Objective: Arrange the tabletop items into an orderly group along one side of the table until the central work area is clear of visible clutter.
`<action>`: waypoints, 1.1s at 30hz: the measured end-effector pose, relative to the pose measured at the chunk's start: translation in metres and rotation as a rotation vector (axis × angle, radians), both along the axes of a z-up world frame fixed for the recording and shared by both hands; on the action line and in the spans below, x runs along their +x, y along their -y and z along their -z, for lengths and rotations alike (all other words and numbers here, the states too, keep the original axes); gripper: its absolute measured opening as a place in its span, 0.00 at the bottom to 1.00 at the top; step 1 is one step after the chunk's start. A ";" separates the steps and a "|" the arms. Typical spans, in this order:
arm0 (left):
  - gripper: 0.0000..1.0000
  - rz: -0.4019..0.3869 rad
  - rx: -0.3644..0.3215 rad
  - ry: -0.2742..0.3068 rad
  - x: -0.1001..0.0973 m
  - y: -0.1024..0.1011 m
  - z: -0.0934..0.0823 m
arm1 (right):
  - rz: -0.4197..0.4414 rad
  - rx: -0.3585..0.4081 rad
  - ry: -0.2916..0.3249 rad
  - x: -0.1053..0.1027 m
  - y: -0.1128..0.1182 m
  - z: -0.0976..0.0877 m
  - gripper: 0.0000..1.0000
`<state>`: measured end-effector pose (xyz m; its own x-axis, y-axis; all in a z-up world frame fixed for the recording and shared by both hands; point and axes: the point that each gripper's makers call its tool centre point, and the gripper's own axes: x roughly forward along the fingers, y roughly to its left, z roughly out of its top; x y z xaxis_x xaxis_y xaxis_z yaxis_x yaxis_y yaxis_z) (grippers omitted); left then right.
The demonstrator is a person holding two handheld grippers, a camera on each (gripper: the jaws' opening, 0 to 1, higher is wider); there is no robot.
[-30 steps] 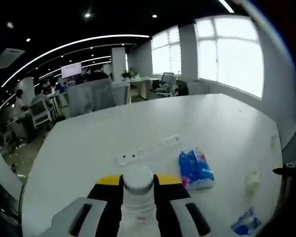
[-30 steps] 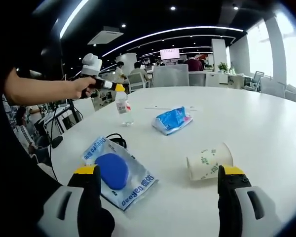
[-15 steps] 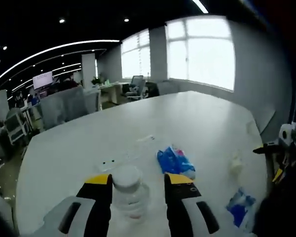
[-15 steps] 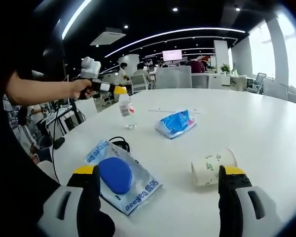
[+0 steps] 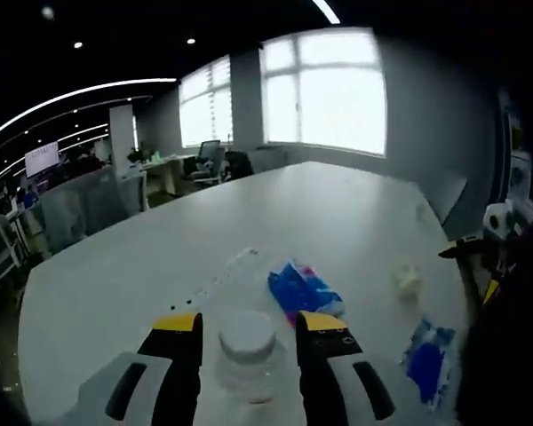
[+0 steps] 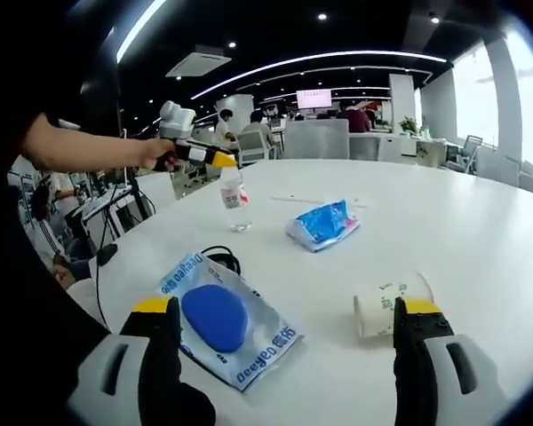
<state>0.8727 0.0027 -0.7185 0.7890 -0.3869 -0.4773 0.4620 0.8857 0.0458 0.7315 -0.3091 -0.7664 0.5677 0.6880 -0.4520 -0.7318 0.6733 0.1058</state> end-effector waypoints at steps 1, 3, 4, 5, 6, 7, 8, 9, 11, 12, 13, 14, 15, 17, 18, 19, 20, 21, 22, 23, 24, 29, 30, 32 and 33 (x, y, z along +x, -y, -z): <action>0.40 0.026 0.007 0.006 0.000 0.003 0.000 | 0.005 -0.003 0.000 0.000 0.000 0.000 0.96; 0.40 0.034 0.003 0.003 0.000 0.004 0.001 | 0.016 -0.007 0.003 0.000 0.002 -0.001 0.96; 0.38 0.044 -0.007 -0.008 0.001 0.005 0.003 | 0.022 -0.010 0.002 0.000 0.002 -0.001 0.96; 0.38 0.062 -0.010 -0.003 0.000 0.006 0.003 | 0.026 -0.011 0.002 0.000 0.003 -0.001 0.96; 0.38 0.064 -0.008 -0.004 0.000 0.005 0.004 | 0.031 -0.013 0.001 0.000 0.003 -0.001 0.96; 0.36 0.071 -0.011 -0.006 -0.002 0.006 0.004 | 0.035 -0.016 0.000 0.000 0.004 0.000 0.96; 0.35 0.077 -0.023 -0.003 -0.002 0.005 0.003 | 0.040 -0.019 -0.002 0.000 0.004 0.001 0.96; 0.34 0.078 -0.025 -0.003 -0.002 0.003 0.004 | 0.041 -0.020 -0.002 0.000 0.004 0.001 0.95; 0.34 0.097 -0.031 0.001 -0.001 0.002 0.005 | 0.050 -0.024 -0.009 -0.001 0.003 0.004 0.95; 0.32 0.108 -0.031 0.001 -0.001 0.002 0.006 | 0.053 -0.026 -0.013 -0.002 0.002 0.005 0.95; 0.31 0.112 -0.028 0.002 -0.001 0.001 0.007 | 0.054 -0.028 -0.015 -0.002 0.001 0.006 0.95; 0.29 0.119 -0.023 0.005 -0.001 0.001 0.007 | 0.055 -0.029 -0.015 -0.003 0.000 0.006 0.95; 0.27 0.128 -0.027 0.008 -0.002 0.004 0.007 | 0.055 -0.030 -0.016 -0.003 0.000 0.007 0.95; 0.24 0.146 -0.022 0.013 -0.003 0.009 0.008 | 0.058 -0.030 -0.015 -0.003 -0.003 0.006 0.95; 0.24 0.150 -0.018 0.013 -0.003 0.010 0.008 | 0.058 -0.027 -0.012 -0.003 -0.004 0.005 0.95; 0.24 0.150 -0.013 0.013 -0.007 0.016 0.007 | 0.057 -0.027 -0.010 -0.002 -0.005 0.004 0.95; 0.24 0.150 -0.010 0.014 -0.007 0.016 0.007 | 0.057 -0.028 -0.010 -0.002 -0.005 0.004 0.95; 0.24 0.150 -0.018 0.016 -0.006 0.014 0.007 | 0.054 -0.032 -0.007 -0.002 -0.006 0.004 0.95; 0.24 0.149 -0.020 0.016 -0.006 0.013 0.007 | 0.052 -0.034 -0.008 -0.002 -0.007 0.005 0.95; 0.23 0.150 -0.017 0.020 -0.006 0.012 0.007 | 0.051 -0.034 -0.008 -0.002 -0.007 0.005 0.95; 0.23 0.150 -0.019 0.020 -0.006 0.013 0.007 | 0.051 -0.036 -0.007 -0.001 -0.007 0.005 0.95; 0.22 0.132 -0.019 0.002 -0.005 0.009 0.008 | 0.056 -0.035 -0.007 -0.001 -0.006 0.005 0.95; 0.22 0.118 -0.017 -0.006 -0.005 0.009 0.008 | 0.057 -0.035 -0.006 -0.001 -0.005 0.005 0.95; 0.22 0.104 -0.025 -0.017 -0.005 0.008 0.008 | 0.059 -0.034 -0.006 -0.001 -0.004 0.004 0.95; 0.22 0.088 -0.028 -0.024 -0.004 0.005 0.010 | 0.058 -0.035 -0.006 -0.001 -0.004 0.005 0.95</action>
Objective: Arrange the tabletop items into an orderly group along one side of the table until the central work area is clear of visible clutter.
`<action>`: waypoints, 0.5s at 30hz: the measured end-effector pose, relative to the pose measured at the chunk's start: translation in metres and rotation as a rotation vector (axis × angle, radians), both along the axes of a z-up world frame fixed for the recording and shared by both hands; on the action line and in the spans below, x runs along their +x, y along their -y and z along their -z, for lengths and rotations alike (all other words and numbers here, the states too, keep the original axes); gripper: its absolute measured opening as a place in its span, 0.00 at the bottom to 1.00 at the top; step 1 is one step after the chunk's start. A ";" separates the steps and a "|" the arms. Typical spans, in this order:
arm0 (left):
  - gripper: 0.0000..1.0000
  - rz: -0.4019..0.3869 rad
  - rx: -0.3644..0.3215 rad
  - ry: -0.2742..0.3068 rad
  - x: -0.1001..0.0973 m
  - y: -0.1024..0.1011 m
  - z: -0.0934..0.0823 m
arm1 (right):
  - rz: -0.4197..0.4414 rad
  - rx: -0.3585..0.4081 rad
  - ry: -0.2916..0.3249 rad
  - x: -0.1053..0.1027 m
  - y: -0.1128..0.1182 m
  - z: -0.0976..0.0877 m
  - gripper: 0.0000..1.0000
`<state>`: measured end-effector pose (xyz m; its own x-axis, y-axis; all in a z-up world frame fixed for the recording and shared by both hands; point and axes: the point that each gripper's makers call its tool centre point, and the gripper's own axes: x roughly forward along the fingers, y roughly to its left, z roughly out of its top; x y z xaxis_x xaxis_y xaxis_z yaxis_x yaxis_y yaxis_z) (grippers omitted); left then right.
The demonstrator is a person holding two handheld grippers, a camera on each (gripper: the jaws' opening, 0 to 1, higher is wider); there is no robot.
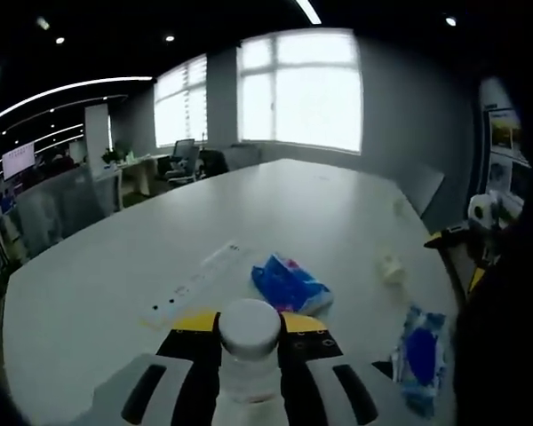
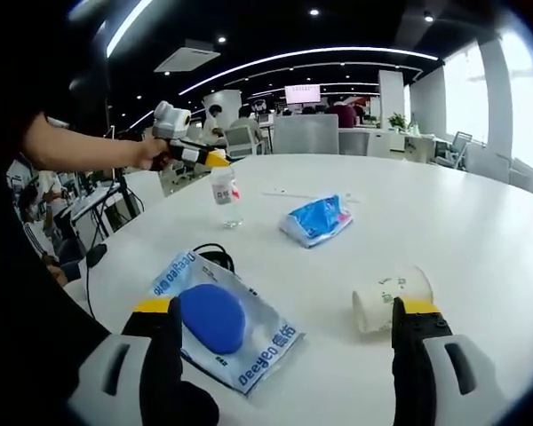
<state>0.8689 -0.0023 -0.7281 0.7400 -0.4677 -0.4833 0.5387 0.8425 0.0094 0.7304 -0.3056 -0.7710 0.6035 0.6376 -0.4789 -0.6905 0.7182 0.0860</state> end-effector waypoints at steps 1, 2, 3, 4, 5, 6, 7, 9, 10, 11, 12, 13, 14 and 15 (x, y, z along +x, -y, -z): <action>0.21 -0.007 0.000 -0.002 0.000 -0.001 0.000 | 0.000 0.000 0.001 0.000 0.000 0.000 0.95; 0.21 -0.040 0.011 -0.020 0.002 -0.005 0.001 | 0.000 0.000 0.003 0.000 0.002 0.000 0.95; 0.21 -0.054 0.016 -0.024 0.002 -0.006 0.001 | 0.000 0.002 0.002 0.000 0.002 0.000 0.95; 0.21 -0.084 0.016 -0.037 0.003 -0.008 0.002 | 0.000 0.003 0.002 0.000 0.003 0.000 0.95; 0.21 -0.107 0.012 -0.037 0.004 -0.010 0.002 | -0.001 0.004 0.002 0.000 0.004 0.000 0.95; 0.21 -0.129 0.008 -0.038 0.005 -0.012 0.001 | -0.001 0.005 0.003 0.000 0.004 0.000 0.95; 0.21 -0.152 0.004 -0.038 0.005 -0.013 0.000 | -0.001 0.006 0.003 0.000 0.004 0.000 0.95; 0.21 -0.207 -0.008 -0.039 0.007 -0.018 -0.003 | -0.004 0.013 0.005 0.001 0.005 -0.001 0.95; 0.21 -0.239 -0.016 -0.040 0.008 -0.020 -0.006 | -0.006 0.015 0.006 0.001 0.005 -0.001 0.95; 0.21 -0.317 -0.021 -0.042 0.010 -0.029 -0.011 | -0.012 0.016 0.005 0.000 0.005 -0.001 0.95; 0.21 -0.364 -0.033 -0.042 0.010 -0.030 -0.015 | -0.017 0.015 0.004 0.000 0.004 0.000 0.95; 0.21 -0.412 -0.036 -0.036 0.011 -0.034 -0.019 | -0.021 0.017 0.005 0.000 0.004 0.000 0.94; 0.21 -0.465 -0.030 -0.040 0.011 -0.039 -0.022 | -0.024 0.020 0.007 0.001 0.003 -0.001 0.94; 0.21 -0.489 -0.015 -0.033 0.013 -0.042 -0.023 | -0.028 0.023 0.007 0.001 0.003 -0.001 0.94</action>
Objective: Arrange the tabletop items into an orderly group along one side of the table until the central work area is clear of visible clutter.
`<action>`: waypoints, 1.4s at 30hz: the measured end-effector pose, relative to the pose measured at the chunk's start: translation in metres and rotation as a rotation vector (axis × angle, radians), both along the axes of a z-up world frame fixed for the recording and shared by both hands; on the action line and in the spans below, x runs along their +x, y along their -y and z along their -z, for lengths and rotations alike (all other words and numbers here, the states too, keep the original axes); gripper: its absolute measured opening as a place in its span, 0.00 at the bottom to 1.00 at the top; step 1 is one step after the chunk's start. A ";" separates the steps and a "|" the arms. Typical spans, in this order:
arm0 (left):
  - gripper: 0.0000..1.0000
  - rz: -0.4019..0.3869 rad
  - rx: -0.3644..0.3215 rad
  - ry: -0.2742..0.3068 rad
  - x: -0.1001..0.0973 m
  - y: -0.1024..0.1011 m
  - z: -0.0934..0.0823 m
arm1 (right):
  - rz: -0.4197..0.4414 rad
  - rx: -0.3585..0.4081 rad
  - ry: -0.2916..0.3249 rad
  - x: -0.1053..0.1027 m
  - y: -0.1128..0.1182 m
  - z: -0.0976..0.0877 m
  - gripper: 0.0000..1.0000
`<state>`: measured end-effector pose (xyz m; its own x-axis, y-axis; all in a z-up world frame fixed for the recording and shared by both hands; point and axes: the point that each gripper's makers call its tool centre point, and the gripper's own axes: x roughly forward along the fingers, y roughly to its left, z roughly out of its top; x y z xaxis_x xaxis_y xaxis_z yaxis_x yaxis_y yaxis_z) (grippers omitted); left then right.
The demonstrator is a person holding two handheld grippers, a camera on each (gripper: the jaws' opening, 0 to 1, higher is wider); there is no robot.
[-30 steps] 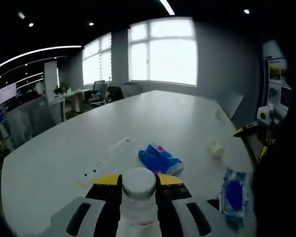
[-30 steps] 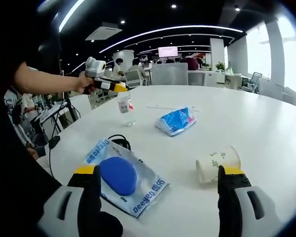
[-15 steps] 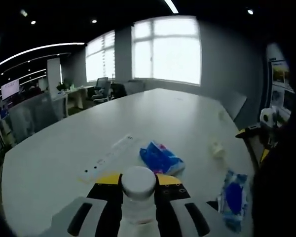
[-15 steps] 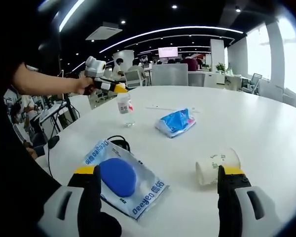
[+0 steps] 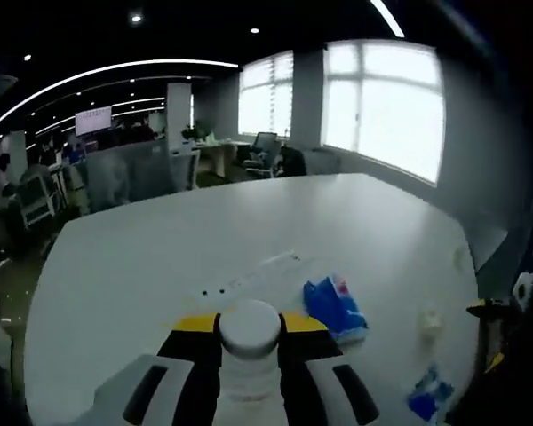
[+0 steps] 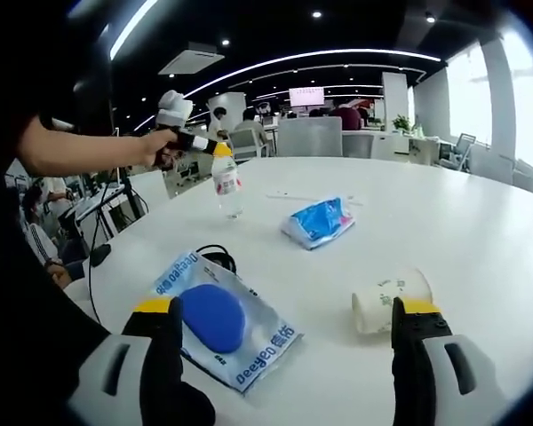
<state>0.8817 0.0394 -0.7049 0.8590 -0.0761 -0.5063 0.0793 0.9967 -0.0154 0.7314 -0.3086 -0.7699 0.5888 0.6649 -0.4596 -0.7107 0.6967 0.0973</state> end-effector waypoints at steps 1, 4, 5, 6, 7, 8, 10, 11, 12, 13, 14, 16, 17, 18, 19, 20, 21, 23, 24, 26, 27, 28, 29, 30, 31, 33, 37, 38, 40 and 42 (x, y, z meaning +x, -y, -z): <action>0.21 -0.043 0.016 -0.010 0.000 -0.004 0.000 | -0.005 0.003 0.000 0.000 0.000 0.000 0.94; 0.21 -0.130 0.043 -0.039 0.001 -0.012 0.005 | -0.015 0.012 0.006 0.002 0.000 -0.002 0.94; 0.21 -0.155 0.040 -0.046 0.001 -0.014 0.006 | -0.017 0.015 0.006 0.002 0.000 -0.003 0.94; 0.21 -0.177 0.041 -0.055 0.000 -0.015 0.008 | -0.019 0.016 0.008 0.003 0.001 -0.003 0.94; 0.21 -0.185 0.046 -0.057 -0.001 -0.014 0.009 | -0.020 0.019 0.010 0.004 0.003 -0.003 0.94; 0.21 -0.197 0.052 -0.061 -0.002 -0.015 0.010 | -0.019 0.020 0.010 0.004 0.004 -0.002 0.94; 0.21 -0.259 0.055 -0.070 -0.004 -0.017 0.012 | -0.015 0.033 0.009 0.006 0.008 -0.003 0.94; 0.21 -0.277 0.052 -0.069 -0.005 -0.017 0.012 | -0.015 0.034 0.010 0.006 0.009 -0.003 0.94; 0.21 -0.292 0.054 -0.078 -0.008 -0.015 0.013 | -0.015 0.037 0.008 0.006 0.011 -0.002 0.94; 0.21 -0.292 0.049 -0.077 -0.009 -0.010 0.012 | -0.017 0.039 0.006 0.005 0.012 -0.001 0.94; 0.21 -0.289 0.052 -0.080 -0.010 -0.007 0.013 | -0.019 0.040 0.005 0.005 0.013 0.000 0.94; 0.21 -0.301 0.047 -0.079 -0.011 -0.001 0.012 | -0.025 0.041 0.000 0.004 0.016 0.003 0.94; 0.21 -0.310 0.049 -0.078 -0.012 0.004 0.011 | -0.025 0.042 -0.002 0.004 0.018 0.004 0.94; 0.21 -0.315 0.049 -0.078 -0.013 0.008 0.011 | -0.025 0.044 -0.006 0.004 0.020 0.005 0.94; 0.21 -0.315 0.053 -0.080 -0.013 0.010 0.011 | -0.025 0.046 -0.009 0.004 0.022 0.006 0.94; 0.21 -0.309 0.080 -0.082 -0.012 0.013 0.011 | -0.026 0.047 -0.010 0.004 0.022 0.006 0.94; 0.21 -0.297 0.103 -0.086 -0.012 0.016 0.012 | -0.028 0.048 -0.010 0.004 0.023 0.006 0.94; 0.21 -0.309 0.111 -0.093 -0.015 0.018 0.012 | -0.032 0.045 -0.011 0.005 0.025 0.006 0.94; 0.21 -0.328 0.097 -0.089 -0.016 0.017 0.012 | -0.034 0.043 -0.010 0.005 0.026 0.006 0.94; 0.21 -0.348 0.064 -0.100 -0.018 0.015 0.015 | -0.033 0.044 -0.008 0.006 0.028 0.005 0.94; 0.21 -0.348 0.063 -0.102 -0.018 0.014 0.015 | -0.033 0.044 -0.009 0.006 0.028 0.005 0.94; 0.21 -0.366 0.060 -0.078 -0.019 0.012 0.015 | -0.031 0.043 -0.008 0.007 0.029 0.004 0.94; 0.22 -0.371 0.064 -0.098 -0.022 0.012 0.017 | -0.031 0.043 -0.008 0.007 0.030 0.004 0.94; 0.22 -0.374 0.062 -0.094 -0.022 0.012 0.017 | -0.029 0.043 -0.008 0.007 0.030 0.004 0.94; 0.22 -0.378 0.059 -0.091 -0.022 0.012 0.017 | -0.027 0.044 -0.009 0.007 0.031 0.004 0.94; 0.22 -0.394 0.052 -0.078 -0.022 0.010 0.016 | -0.025 0.046 -0.010 0.008 0.031 0.004 0.94; 0.23 -0.374 0.047 -0.052 -0.023 0.007 0.016 | -0.025 0.043 -0.010 0.006 0.030 0.004 0.94; 0.23 -0.369 0.055 -0.059 -0.022 0.006 0.016 | -0.025 0.043 -0.011 0.006 0.029 0.004 0.94; 0.23 -0.347 0.061 -0.056 -0.021 0.006 0.016 | -0.027 0.041 -0.011 0.005 0.028 0.004 0.94; 0.23 -0.343 0.058 -0.058 -0.020 0.006 0.016 | -0.029 0.041 -0.013 0.004 0.026 0.003 0.94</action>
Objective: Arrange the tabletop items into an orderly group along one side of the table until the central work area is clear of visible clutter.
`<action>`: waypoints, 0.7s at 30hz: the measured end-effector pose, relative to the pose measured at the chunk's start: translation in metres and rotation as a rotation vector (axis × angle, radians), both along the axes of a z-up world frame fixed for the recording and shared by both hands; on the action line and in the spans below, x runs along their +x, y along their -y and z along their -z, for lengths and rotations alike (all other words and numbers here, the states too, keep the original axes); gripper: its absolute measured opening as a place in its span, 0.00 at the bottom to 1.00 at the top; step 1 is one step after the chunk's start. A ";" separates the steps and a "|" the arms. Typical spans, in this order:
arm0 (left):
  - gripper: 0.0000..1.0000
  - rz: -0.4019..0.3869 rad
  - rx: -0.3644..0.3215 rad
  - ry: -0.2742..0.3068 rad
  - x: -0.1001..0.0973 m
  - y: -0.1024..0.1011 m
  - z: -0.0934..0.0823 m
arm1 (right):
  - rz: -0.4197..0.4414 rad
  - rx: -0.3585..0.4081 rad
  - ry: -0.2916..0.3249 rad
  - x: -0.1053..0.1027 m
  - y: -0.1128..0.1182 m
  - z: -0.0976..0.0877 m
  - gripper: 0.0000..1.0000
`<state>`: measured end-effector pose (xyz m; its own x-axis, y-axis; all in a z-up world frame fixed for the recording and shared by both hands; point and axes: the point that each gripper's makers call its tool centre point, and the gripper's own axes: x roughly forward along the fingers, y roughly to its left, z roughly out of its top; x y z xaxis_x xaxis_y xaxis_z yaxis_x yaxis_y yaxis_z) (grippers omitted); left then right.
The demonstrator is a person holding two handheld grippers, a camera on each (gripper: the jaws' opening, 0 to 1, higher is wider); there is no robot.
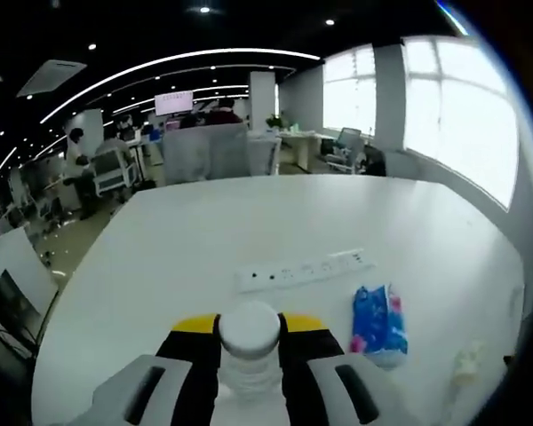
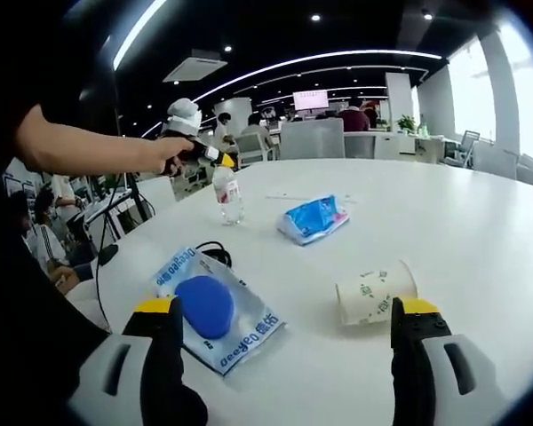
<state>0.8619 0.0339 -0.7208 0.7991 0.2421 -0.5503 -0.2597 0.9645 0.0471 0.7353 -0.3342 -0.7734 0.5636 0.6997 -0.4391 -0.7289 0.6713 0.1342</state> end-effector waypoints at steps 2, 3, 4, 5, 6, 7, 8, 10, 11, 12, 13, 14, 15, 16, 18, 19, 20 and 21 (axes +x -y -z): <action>0.23 0.003 0.004 -0.003 0.000 0.000 0.000 | -0.001 -0.001 0.000 -0.001 -0.001 0.000 0.94; 0.23 0.008 0.005 -0.004 0.001 0.000 0.000 | -0.003 -0.002 0.001 -0.001 -0.002 -0.001 0.94; 0.24 0.013 0.007 -0.006 0.001 0.000 0.001 | -0.004 -0.003 0.002 -0.002 -0.003 -0.001 0.94; 0.24 0.018 0.012 -0.009 0.001 0.000 0.001 | -0.005 -0.004 0.004 -0.002 -0.003 -0.002 0.94; 0.24 0.024 0.016 -0.012 0.001 0.000 0.001 | -0.005 -0.005 0.005 -0.002 -0.004 -0.002 0.94; 0.25 0.029 0.016 -0.015 0.001 0.001 0.002 | -0.005 -0.004 0.005 -0.002 -0.004 -0.002 0.94; 0.27 0.037 0.027 -0.014 0.001 0.001 0.001 | -0.004 -0.003 0.007 -0.001 -0.005 -0.003 0.94; 0.34 0.075 0.042 0.007 0.003 0.006 -0.005 | -0.001 -0.002 0.007 0.000 -0.006 -0.004 0.94; 0.37 0.081 0.055 0.021 0.003 0.006 -0.008 | 0.001 -0.001 0.008 0.001 -0.007 -0.004 0.94; 0.40 0.093 0.052 0.037 0.005 0.007 -0.012 | 0.003 -0.001 0.009 0.002 -0.007 -0.005 0.94; 0.44 0.097 0.046 0.039 0.006 0.006 -0.014 | 0.004 0.001 0.010 0.004 -0.008 -0.006 0.94; 0.46 0.109 0.046 0.055 0.007 0.008 -0.018 | 0.004 0.001 0.011 0.004 -0.008 -0.006 0.94; 0.48 0.130 0.047 0.060 0.007 0.009 -0.021 | 0.002 0.000 0.015 0.006 -0.009 -0.007 0.94; 0.51 0.140 0.048 0.059 0.007 0.009 -0.021 | -0.001 -0.002 0.017 0.007 -0.010 -0.008 0.94; 0.53 0.160 0.044 0.064 0.004 0.011 -0.024 | -0.004 -0.008 0.027 0.010 -0.008 -0.010 0.94; 0.55 0.178 0.042 0.069 0.003 0.013 -0.025 | -0.006 -0.011 0.030 0.011 -0.008 -0.010 0.93; 0.56 0.192 0.039 0.070 0.000 0.016 -0.026 | -0.009 -0.015 0.037 0.014 -0.006 -0.012 0.93; 0.57 0.202 0.039 0.084 -0.001 0.017 -0.028 | -0.012 -0.016 0.038 0.016 -0.005 -0.014 0.94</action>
